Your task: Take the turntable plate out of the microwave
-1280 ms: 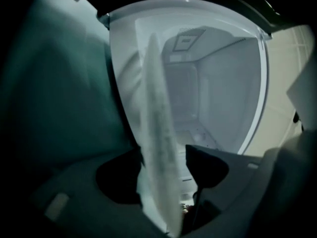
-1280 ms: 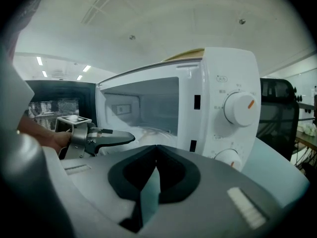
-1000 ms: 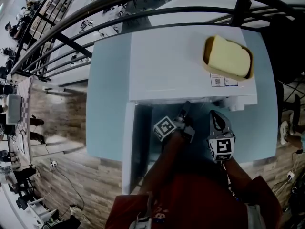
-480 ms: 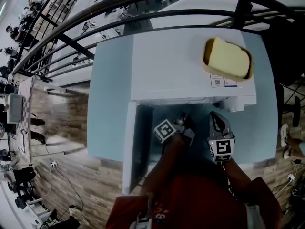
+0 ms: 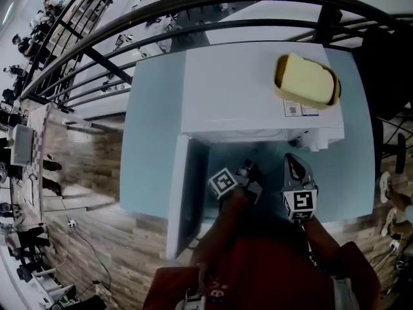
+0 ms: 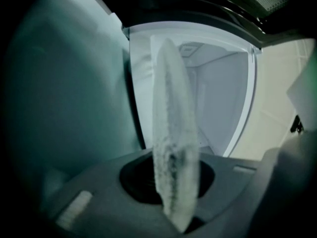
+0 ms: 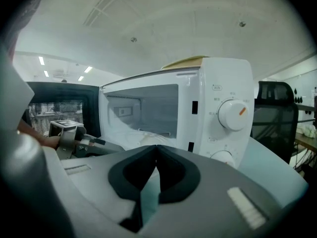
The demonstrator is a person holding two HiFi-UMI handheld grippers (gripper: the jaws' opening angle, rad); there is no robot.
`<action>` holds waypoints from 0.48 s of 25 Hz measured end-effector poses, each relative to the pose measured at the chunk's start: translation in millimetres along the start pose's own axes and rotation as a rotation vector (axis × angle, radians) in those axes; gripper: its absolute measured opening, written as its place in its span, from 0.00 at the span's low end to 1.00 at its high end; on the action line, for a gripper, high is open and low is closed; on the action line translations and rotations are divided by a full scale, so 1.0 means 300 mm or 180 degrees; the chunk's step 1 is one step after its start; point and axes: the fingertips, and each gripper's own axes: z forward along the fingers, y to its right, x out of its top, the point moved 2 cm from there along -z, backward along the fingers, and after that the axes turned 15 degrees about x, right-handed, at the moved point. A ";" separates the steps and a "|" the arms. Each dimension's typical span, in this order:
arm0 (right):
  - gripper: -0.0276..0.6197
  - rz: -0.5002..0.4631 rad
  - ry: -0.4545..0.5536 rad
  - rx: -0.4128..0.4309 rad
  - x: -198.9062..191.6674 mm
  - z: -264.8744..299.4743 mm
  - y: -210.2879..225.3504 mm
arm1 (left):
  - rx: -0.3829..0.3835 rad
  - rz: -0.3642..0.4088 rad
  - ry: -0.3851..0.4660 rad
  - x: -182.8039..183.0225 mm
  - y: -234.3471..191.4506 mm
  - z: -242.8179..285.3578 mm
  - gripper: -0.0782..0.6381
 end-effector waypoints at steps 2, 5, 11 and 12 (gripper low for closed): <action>0.04 -0.0019 0.0013 -0.0001 0.006 -0.013 -0.008 | 0.0005 0.0029 -0.0016 -0.013 -0.005 -0.020 0.14; 0.04 -0.0069 0.0046 0.0005 0.020 -0.033 -0.023 | -0.0016 0.0045 -0.0048 -0.034 -0.003 -0.049 0.14; 0.04 -0.0110 0.0080 -0.0024 0.037 -0.096 -0.067 | -0.0035 0.0232 -0.0115 -0.079 0.004 -0.117 0.14; 0.04 -0.0112 0.0077 -0.0033 0.037 -0.111 -0.076 | -0.0036 0.0223 -0.0128 -0.089 0.004 -0.133 0.14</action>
